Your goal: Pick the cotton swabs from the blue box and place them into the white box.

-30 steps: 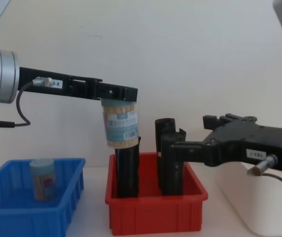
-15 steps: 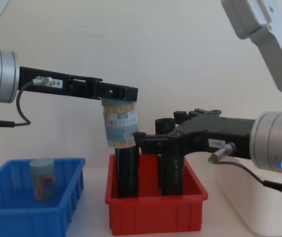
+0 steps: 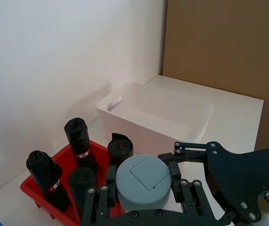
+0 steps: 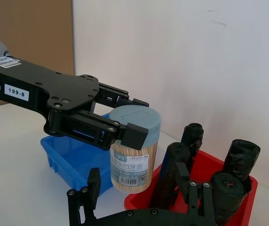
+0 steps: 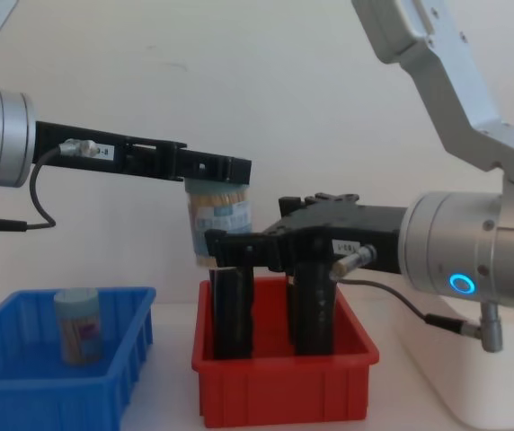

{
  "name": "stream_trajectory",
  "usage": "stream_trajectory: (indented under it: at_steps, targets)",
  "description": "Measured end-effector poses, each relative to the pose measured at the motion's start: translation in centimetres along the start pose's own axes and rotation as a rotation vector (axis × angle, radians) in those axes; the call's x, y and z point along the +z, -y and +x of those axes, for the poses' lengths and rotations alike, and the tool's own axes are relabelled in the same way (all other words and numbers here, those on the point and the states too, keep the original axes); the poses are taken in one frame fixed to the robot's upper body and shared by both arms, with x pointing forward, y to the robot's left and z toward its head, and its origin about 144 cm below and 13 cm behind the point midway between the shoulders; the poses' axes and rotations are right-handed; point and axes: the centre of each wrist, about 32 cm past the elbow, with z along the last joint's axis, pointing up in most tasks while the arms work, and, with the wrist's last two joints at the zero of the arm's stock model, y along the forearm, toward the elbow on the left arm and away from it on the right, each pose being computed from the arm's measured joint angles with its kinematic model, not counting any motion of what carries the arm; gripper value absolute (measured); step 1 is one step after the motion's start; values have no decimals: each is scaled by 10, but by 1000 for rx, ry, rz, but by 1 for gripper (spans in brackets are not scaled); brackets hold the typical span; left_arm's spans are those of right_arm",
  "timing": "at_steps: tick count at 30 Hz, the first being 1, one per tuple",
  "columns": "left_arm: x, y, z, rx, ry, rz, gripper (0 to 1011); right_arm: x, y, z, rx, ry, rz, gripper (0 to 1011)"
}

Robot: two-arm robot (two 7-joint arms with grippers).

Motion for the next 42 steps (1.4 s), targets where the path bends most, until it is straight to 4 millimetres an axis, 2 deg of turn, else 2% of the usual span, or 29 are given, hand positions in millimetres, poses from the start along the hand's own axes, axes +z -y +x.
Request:
stream_trajectory:
  at_steps: [13, 22, 25, 33, 42]
  targets:
    - [0, 0, 0, 0, 0, 0, 670, 0, -19, 2, -5, -42, -6, 980]
    - [0, 0, 0, 1, 0, 0, 670, -4, -29, 4, 6, -74, -1, 741]
    - [0, 0, 0, 1, 0, 0, 670, -5, -31, 4, 11, -79, 4, 689]
    - [0, 0, 0, 2, 0, 0, 670, -6, -36, 5, 21, -85, 12, 652]
    - [0, 0, 0, 0, 0, 0, 939, -7, -39, 5, 25, -84, 17, 650]
